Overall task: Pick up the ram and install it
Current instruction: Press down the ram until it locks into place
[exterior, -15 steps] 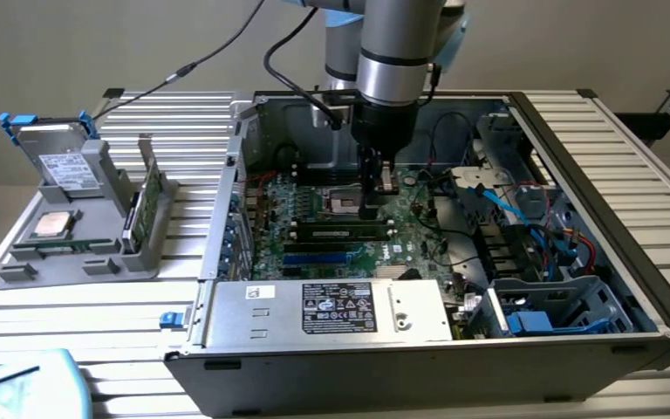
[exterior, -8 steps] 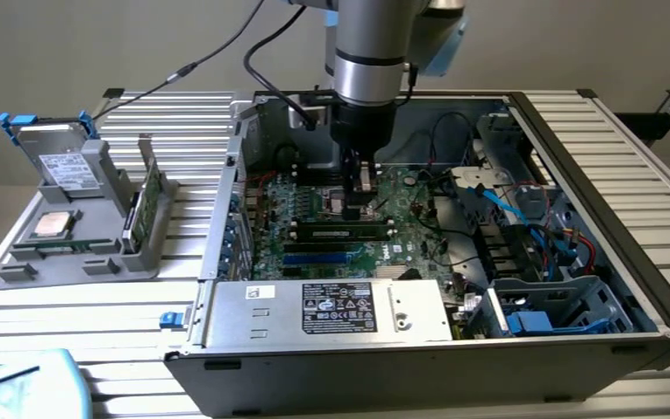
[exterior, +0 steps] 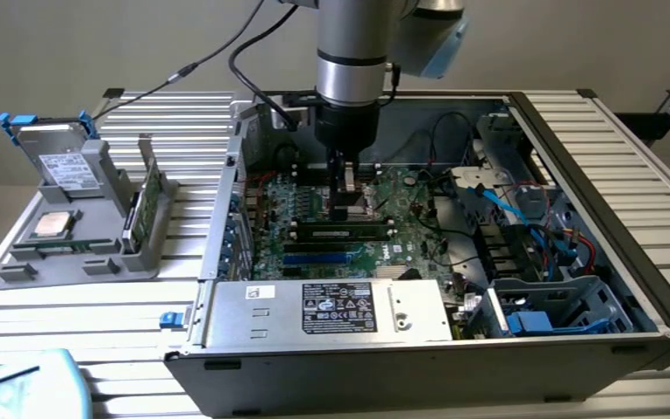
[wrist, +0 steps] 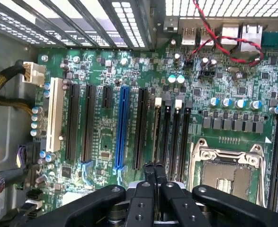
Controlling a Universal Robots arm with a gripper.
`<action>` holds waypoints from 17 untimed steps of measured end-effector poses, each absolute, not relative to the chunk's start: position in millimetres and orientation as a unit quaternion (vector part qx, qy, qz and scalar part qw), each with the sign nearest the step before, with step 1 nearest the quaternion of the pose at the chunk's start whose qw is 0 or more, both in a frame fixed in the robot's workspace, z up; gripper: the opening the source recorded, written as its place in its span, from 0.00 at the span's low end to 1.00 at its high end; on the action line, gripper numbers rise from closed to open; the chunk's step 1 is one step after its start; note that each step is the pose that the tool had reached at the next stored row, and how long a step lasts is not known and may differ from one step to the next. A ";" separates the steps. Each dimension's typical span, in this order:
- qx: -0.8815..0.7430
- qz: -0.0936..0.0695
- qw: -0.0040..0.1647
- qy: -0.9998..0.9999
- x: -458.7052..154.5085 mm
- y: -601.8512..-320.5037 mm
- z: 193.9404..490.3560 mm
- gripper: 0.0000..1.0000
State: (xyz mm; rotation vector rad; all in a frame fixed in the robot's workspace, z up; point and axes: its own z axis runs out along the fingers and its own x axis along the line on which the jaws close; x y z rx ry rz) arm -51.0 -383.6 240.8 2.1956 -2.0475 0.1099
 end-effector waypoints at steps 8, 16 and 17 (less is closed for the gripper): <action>0.729 0.037 0.069 -0.680 -51.7 -383.7 232.8 0.10; 0.729 0.037 0.069 -0.680 -52.4 -383.8 223.4 0.10; 0.729 0.037 0.069 -0.680 -52.4 -383.8 222.5 0.10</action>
